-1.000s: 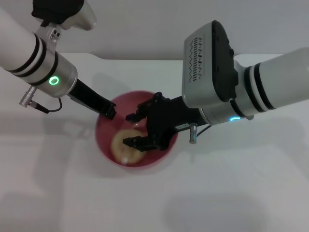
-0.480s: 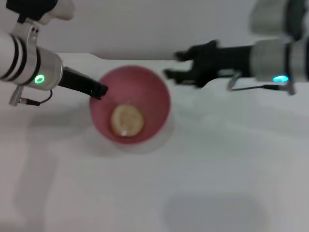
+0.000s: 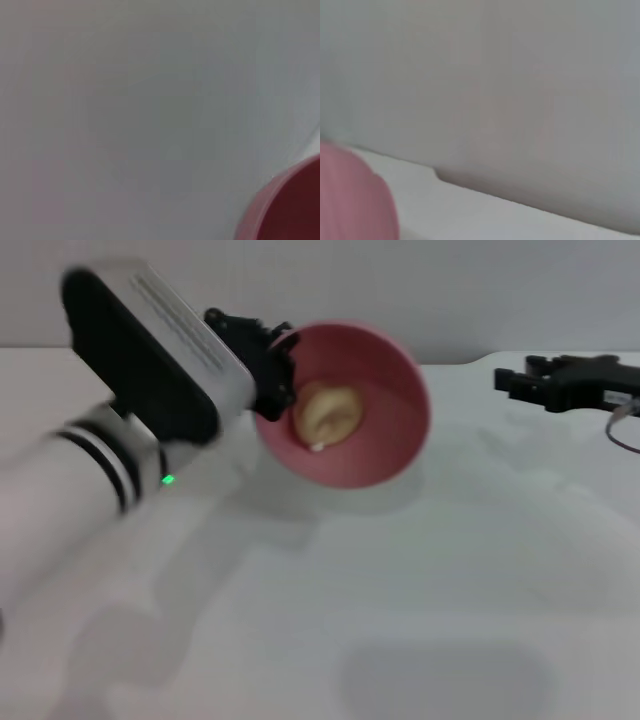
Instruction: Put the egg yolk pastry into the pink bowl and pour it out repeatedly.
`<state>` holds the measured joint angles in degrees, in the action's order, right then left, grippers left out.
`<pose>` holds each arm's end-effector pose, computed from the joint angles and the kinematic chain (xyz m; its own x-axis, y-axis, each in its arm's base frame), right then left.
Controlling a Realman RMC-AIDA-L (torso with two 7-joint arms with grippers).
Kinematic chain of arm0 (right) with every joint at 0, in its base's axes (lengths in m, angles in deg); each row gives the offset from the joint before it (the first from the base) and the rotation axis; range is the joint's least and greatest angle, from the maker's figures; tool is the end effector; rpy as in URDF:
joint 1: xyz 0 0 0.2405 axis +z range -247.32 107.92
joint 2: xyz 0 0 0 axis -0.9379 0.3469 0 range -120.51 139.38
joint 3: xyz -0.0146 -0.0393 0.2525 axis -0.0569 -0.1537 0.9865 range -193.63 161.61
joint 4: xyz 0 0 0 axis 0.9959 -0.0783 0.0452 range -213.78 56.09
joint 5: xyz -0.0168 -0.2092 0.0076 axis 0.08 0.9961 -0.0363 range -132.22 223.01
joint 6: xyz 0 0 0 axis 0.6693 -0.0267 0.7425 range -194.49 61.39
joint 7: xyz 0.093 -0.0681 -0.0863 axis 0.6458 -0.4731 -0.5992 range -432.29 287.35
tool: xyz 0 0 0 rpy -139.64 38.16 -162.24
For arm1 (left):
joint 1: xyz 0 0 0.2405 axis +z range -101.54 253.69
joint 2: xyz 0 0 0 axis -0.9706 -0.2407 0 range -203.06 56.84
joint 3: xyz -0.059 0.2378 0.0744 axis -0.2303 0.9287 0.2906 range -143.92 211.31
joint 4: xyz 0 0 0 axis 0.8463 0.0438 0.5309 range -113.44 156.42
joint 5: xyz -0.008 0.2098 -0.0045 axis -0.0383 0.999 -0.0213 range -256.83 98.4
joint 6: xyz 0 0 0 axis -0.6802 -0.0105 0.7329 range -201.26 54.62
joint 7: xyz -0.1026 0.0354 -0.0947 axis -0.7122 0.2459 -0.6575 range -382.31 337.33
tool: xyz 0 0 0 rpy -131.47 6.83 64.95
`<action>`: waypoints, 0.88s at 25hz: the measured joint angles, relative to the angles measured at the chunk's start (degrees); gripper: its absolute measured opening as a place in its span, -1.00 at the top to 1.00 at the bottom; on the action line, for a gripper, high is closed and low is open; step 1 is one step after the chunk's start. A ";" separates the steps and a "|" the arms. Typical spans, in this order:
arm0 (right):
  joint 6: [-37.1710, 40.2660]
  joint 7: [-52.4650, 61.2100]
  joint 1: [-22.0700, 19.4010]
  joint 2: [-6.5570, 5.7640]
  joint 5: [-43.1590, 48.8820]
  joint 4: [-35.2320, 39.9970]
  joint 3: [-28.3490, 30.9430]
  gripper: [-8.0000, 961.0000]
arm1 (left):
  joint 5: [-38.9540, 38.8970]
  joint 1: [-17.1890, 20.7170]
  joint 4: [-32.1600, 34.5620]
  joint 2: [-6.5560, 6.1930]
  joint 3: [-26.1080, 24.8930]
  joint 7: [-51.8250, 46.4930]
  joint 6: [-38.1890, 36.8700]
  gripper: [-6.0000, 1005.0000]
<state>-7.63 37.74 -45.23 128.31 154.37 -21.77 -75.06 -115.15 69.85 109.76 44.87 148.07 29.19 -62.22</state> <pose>0.2571 0.3873 0.0360 0.6834 -0.4843 -0.5463 -0.7225 -0.5557 -0.4113 -0.1457 0.3302 -0.0360 0.9821 -0.0868 0.1672 0.0924 -0.5516 -0.8290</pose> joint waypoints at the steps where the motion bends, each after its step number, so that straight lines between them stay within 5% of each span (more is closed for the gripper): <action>1: 0.02 -0.19 -0.58 -0.03 -0.92 -0.43 0.51 -0.11 | 0.65 0.08 -1.50 -0.02 1.86 0.62 -3.96 0.99; 8: 0.49 -0.40 -2.63 -0.09 -2.54 -0.76 1.56 -0.13 | 6.41 -3.26 -22.86 0.80 16.88 15.82 -42.90 0.99; 12: 0.61 -0.43 -2.98 -0.11 -2.58 -0.78 1.31 -0.14 | -0.24 -9.02 -35.94 1.12 27.21 31.96 -63.79 0.99; 16: 0.62 -0.47 -3.05 -0.13 -2.60 -0.81 1.14 -0.15 | -9.19 -12.46 -39.26 1.13 31.97 41.58 -67.92 0.99; 22: 0.65 -0.89 -2.70 -0.14 -2.64 -0.88 0.97 -0.16 | -13.02 -12.97 -38.83 1.11 31.81 40.87 -67.87 0.99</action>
<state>-6.98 36.85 -47.92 128.17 151.73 -22.65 -74.09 -128.16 56.88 70.94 45.98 179.88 70.06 -130.09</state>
